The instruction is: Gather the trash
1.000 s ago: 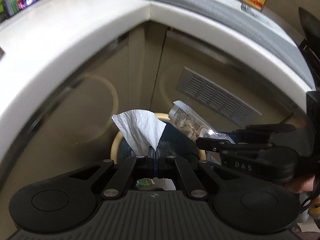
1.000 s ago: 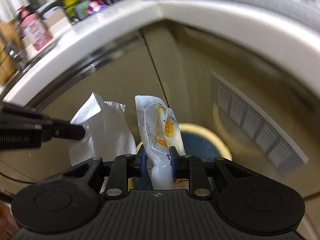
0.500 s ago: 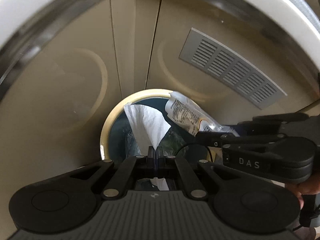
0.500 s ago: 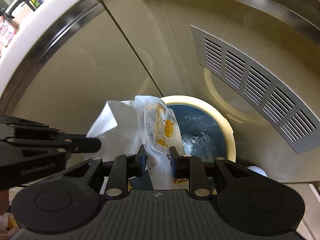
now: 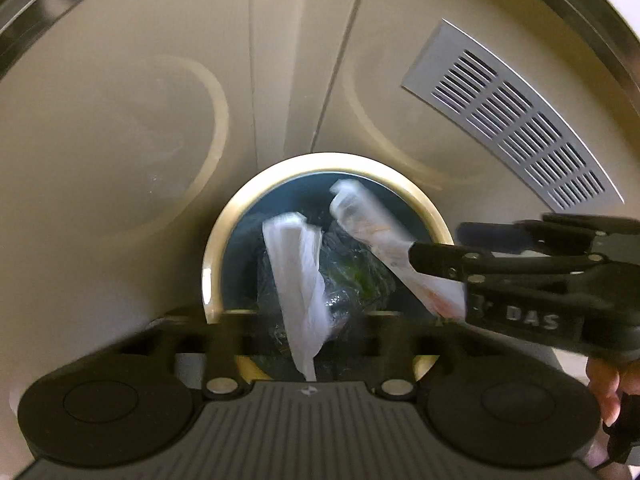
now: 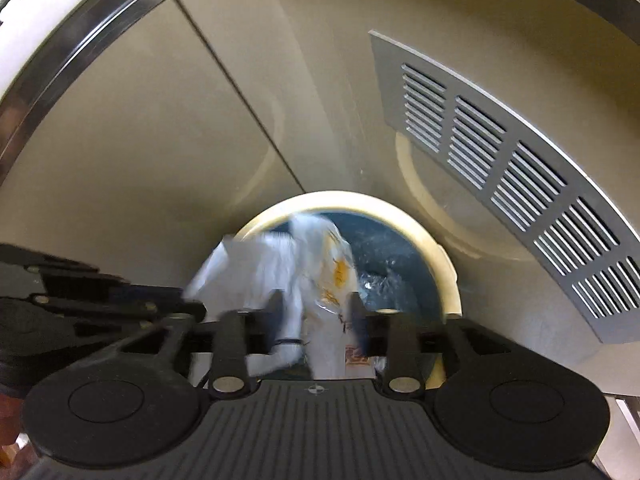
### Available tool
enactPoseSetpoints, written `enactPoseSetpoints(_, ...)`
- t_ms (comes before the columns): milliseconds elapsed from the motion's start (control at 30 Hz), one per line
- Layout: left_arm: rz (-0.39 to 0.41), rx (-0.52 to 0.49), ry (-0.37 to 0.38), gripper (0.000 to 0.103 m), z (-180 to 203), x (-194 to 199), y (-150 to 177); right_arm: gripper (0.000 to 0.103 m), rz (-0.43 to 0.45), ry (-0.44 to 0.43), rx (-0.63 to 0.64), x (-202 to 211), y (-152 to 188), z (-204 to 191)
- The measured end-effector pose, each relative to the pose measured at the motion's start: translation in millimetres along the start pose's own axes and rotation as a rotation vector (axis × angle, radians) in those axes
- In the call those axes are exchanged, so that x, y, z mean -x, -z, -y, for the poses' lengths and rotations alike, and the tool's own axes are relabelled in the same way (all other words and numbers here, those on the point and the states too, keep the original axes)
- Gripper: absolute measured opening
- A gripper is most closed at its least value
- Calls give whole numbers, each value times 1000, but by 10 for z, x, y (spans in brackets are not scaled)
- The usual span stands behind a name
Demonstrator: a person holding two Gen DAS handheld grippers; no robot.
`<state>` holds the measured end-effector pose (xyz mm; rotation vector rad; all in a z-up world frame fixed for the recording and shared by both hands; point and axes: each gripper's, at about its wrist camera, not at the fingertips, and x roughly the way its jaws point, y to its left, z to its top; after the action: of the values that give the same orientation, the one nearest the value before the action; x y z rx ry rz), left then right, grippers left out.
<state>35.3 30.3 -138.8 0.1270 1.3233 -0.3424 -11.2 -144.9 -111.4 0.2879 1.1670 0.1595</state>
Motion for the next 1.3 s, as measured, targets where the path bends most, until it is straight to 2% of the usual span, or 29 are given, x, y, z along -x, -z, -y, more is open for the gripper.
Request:
enactPoseSetpoints(33,15,13,-12,87,-25,17,6,53,5,5,-11,18,2,25)
enactPoseSetpoints(67,27,24,-14,100,-55,48,15,55,4,6,-21,38,8,47)
enactPoseSetpoints(100,31,39,-13,103,-87,81,26,56,3,8,-34,65,20,67)
enactPoseSetpoints(267,9,90,12,103,-206,244,139,64,-5,-4,-54,278,178,60)
enactPoseSetpoints(400,0,115,20,103,-193,378,390,70,-7,-25,-25,484,404,-93)
enactPoseSetpoints(500,1,136,-5,103,-195,435,588,71,-6,9,25,587,525,-216)
enactPoseSetpoints(600,-23,137,8,103,-204,450,621,73,9,28,62,681,572,-305)
enactPoseSetpoints(867,87,66,-84,103,-67,753,756,76,89,64,180,936,679,-498)
enactPoseSetpoints(1300,160,68,-109,103,-84,976,858,78,149,77,250,1125,721,-653)
